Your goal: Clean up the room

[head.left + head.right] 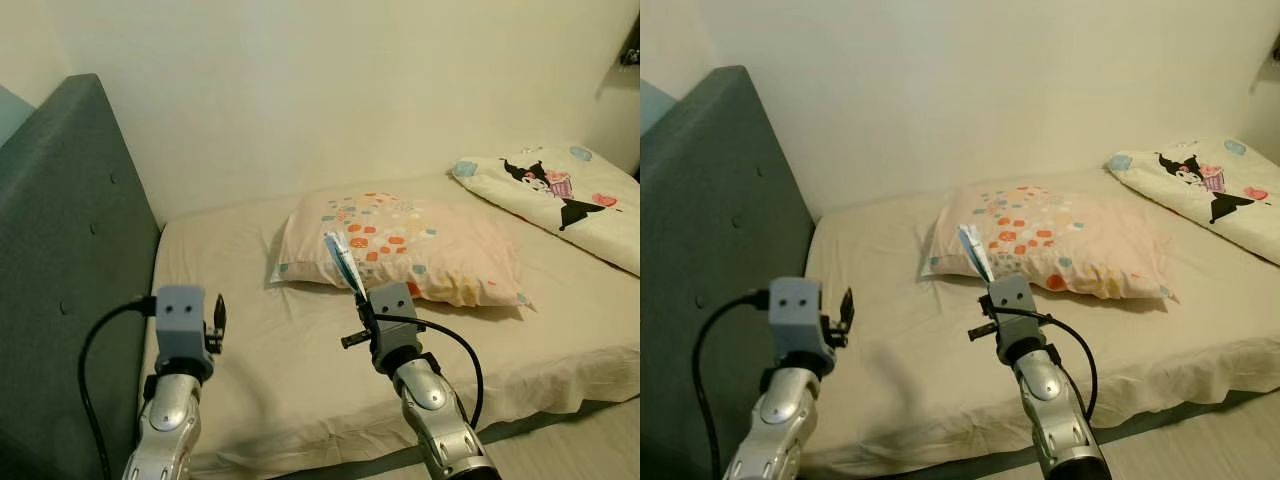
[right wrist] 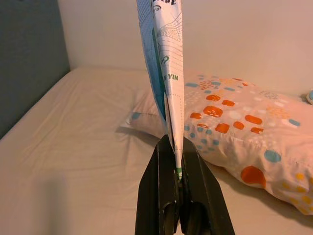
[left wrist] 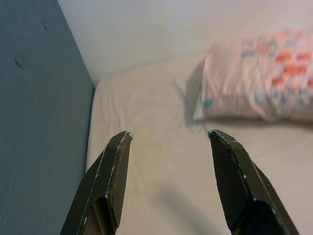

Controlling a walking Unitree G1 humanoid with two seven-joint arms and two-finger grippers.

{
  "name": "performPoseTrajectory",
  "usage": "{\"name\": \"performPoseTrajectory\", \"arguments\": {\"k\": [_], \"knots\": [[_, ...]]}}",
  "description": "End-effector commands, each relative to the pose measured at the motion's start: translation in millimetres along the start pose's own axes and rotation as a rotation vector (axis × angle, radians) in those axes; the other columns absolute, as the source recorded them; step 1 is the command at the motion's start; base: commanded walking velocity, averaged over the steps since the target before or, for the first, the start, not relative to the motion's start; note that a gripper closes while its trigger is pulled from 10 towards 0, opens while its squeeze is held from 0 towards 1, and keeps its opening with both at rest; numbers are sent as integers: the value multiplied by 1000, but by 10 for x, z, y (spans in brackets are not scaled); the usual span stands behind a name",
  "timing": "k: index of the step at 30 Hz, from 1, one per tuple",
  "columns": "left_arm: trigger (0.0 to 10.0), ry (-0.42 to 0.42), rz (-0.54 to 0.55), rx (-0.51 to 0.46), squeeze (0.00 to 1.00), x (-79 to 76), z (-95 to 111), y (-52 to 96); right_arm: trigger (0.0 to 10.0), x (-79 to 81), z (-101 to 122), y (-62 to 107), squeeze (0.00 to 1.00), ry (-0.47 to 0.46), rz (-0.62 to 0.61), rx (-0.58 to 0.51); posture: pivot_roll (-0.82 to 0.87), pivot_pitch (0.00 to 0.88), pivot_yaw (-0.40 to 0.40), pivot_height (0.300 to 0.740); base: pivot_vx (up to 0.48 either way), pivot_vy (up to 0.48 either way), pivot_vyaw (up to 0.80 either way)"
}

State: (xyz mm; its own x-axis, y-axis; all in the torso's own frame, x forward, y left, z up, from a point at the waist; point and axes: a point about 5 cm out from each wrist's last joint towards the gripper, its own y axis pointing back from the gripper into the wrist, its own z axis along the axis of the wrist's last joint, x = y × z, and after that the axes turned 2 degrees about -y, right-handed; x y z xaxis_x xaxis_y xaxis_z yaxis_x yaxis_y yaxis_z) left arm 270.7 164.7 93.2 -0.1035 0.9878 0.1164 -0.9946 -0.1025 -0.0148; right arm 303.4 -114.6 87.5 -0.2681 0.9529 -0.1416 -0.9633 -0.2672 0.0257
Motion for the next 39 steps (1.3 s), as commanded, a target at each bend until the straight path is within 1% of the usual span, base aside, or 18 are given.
{"name": "performPoseTrajectory", "arguments": {"k": [1, 3, 8, 12, 18, 21, 28, 39], "knots": [[10000, -22, -5, 46, 0, 45, -93, 27, 10000, 37, -81, 13, 0, -34, 15, 45, -43, 40, 0, 736, 0, 0, 0], [10000, -17, -3, 62, 0, 61, -116, 35, 10000, 60, -124, 21, 0, -41, 31, 71, -42, 43, 0, 736, 0, 0, 0], [10000, -21, -22, 65, 0, 67, -127, 53, 10000, 88, -164, 27, 0, -4, 48, 91, -41, 50, -1, 736, 0, 0, 0], [10000, -26, -29, 66, 0, 54, -138, 67, 10000, 92, -191, 24, 0, -9, 48, 114, -41, 50, -1, 736, 0, 0, -109], [10000, -67, -62, 52, 0, -11, -128, 76, 10000, 79, -218, 21, 0, -15, 43, 137, -39, 59, -3, 736, 0, 0, -800], [10000, -65, -69, 51, 0, -30, -125, 77, 10000, 75, -222, 21, 0, -14, 42, 140, -41, 60, -3, 736, 0, 0, -800], [10000, -52, -70, 59, 0, -29, -130, 75, 10000, 69, -233, 22, 0, -7, 39, 151, -41, 60, -3, 736, 0, 0, -800], [10000, -65, -64, 48, 0, -19, -121, 81, 10000, 71, -240, 15, 0, 8, 44, 160, -38, 61, -10, 736, 0, 0, -800]]}}
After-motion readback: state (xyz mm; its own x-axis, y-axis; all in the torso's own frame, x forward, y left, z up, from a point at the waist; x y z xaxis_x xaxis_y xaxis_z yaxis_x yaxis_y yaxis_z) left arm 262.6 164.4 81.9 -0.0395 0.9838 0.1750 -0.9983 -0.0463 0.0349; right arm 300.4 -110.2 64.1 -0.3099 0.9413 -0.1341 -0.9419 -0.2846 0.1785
